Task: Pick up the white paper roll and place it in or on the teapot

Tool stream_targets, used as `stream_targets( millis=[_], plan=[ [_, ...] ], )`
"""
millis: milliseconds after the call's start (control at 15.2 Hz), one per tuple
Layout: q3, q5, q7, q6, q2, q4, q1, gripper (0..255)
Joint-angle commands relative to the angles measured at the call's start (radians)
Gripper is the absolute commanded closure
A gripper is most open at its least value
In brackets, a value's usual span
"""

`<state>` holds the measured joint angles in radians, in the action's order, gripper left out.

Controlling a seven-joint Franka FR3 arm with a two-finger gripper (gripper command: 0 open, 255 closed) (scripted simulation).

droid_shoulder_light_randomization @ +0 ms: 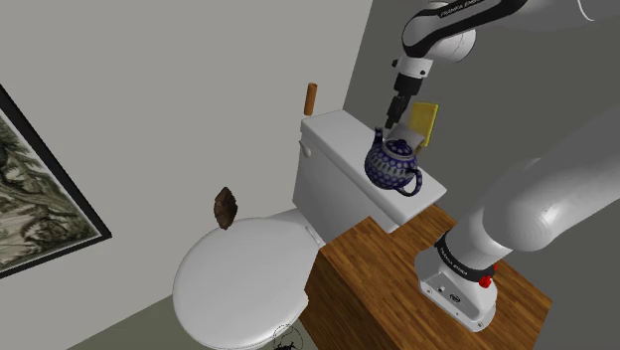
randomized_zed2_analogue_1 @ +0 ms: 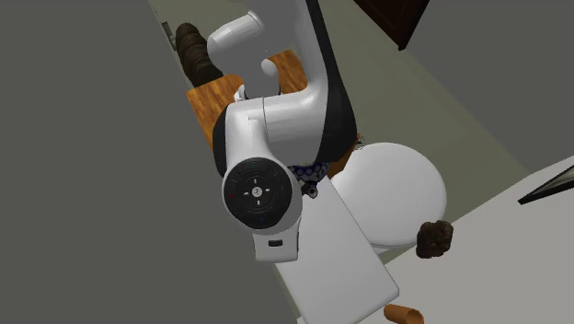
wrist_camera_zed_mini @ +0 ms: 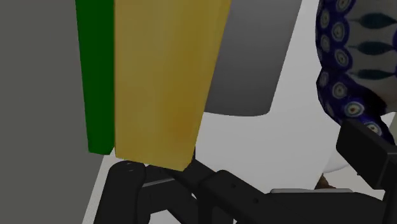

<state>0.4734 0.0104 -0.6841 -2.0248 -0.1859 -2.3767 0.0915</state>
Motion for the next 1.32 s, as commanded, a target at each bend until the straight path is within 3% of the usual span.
stream_targets(
  millis=[0,594,660,1254],
  plan=[
    [0.001,0.004,-0.003,-0.029,0.009,-0.021,0.002,0],
    [0.001,0.006,-0.004,-0.037,0.012,-0.026,0.002,0],
    [0.001,0.006,-0.004,-0.037,0.012,-0.026,0.002,255],
    [0.001,0.006,-0.004,-0.037,0.012,-0.026,0.002,255]
  ],
)
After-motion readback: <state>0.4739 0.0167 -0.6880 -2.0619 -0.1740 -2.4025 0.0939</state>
